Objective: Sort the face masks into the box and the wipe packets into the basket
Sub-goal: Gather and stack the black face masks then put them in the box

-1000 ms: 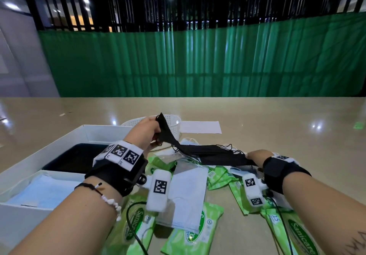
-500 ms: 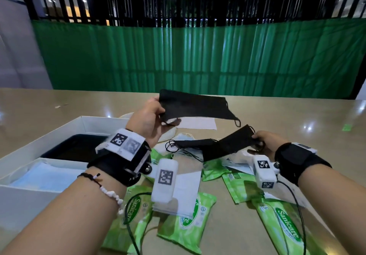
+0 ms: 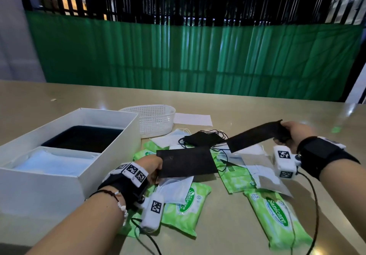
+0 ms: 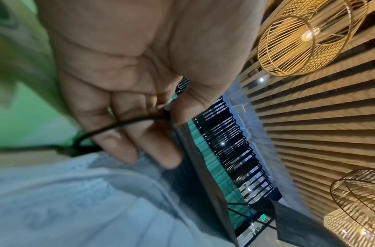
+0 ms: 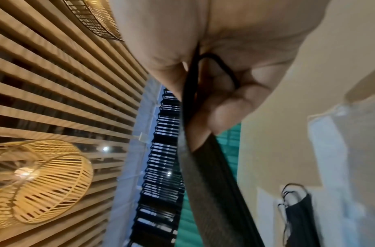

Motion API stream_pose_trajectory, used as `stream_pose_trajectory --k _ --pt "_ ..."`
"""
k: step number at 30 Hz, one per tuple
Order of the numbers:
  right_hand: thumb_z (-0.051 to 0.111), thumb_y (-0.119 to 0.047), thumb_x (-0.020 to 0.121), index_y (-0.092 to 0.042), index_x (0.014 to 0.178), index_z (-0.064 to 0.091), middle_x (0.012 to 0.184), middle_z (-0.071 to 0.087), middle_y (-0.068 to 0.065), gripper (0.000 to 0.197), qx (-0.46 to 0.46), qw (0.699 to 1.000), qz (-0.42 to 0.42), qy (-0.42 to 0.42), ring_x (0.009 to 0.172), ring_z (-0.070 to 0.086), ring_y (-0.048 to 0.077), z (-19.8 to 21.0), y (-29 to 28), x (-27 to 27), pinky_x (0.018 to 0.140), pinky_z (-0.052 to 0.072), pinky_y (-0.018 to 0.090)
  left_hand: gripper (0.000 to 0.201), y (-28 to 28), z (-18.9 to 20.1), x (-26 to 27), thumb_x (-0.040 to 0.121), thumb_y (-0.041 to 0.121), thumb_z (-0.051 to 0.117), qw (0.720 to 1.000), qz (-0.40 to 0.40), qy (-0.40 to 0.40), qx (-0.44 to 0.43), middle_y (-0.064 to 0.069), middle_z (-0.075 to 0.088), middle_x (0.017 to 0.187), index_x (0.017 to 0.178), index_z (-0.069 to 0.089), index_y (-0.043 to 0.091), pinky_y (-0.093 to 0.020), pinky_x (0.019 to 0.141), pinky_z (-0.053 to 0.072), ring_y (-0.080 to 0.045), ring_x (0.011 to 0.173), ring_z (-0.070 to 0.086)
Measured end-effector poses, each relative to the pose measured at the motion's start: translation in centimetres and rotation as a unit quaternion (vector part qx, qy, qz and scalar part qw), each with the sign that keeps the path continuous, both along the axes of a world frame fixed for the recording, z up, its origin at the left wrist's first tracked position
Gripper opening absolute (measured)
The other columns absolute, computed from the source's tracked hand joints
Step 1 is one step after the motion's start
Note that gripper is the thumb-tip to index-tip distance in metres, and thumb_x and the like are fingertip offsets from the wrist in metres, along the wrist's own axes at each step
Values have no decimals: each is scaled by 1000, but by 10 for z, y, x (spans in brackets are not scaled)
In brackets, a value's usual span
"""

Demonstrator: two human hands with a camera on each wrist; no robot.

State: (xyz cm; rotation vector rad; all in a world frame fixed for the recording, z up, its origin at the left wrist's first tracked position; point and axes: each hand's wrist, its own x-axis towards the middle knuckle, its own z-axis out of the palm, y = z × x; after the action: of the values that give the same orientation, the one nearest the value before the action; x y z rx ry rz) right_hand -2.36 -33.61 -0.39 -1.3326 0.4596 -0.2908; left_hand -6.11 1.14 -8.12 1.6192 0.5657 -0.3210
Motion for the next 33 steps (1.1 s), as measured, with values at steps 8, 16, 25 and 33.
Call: stream_pose_trajectory --k 8,16,25,33 --pt "43 -18 96 -21 63 60 59 62 -8 37 9 986 134 -103 67 49 8 39 51 -17 48 44 21 24 7 -3 -1 96 26 46 998 -36 21 -42 -3 43 68 75 41 15 -23 53 26 -14 54 35" --pt "40 -19 96 -20 69 51 59 62 -10 30 43 962 210 -170 53 59 6 62 108 -24 54 43 20 38 12 -19 6 101 31 36 998 7 -11 -66 -1 57 40 71 50 13 -15 40 44 -12 31 55" --pt "42 -19 95 -25 74 49 87 57 1 23 -235 935 254 77 73 55 14 -49 128 -3 83 55 36 60 22 -30 10 99 54 17 983 37 -37 -175 -5 44 46 78 58 16 -14 45 36 -13 30 39" --pt "41 -7 95 -15 104 54 133 52 15 18 -490 838 211 115 124 48 20 -56 140 -11 97 29 23 72 23 -29 12 94 63 8 982 0 -44 -185 -9 43 58 106 58 13 -13 38 40 -13 29 39"
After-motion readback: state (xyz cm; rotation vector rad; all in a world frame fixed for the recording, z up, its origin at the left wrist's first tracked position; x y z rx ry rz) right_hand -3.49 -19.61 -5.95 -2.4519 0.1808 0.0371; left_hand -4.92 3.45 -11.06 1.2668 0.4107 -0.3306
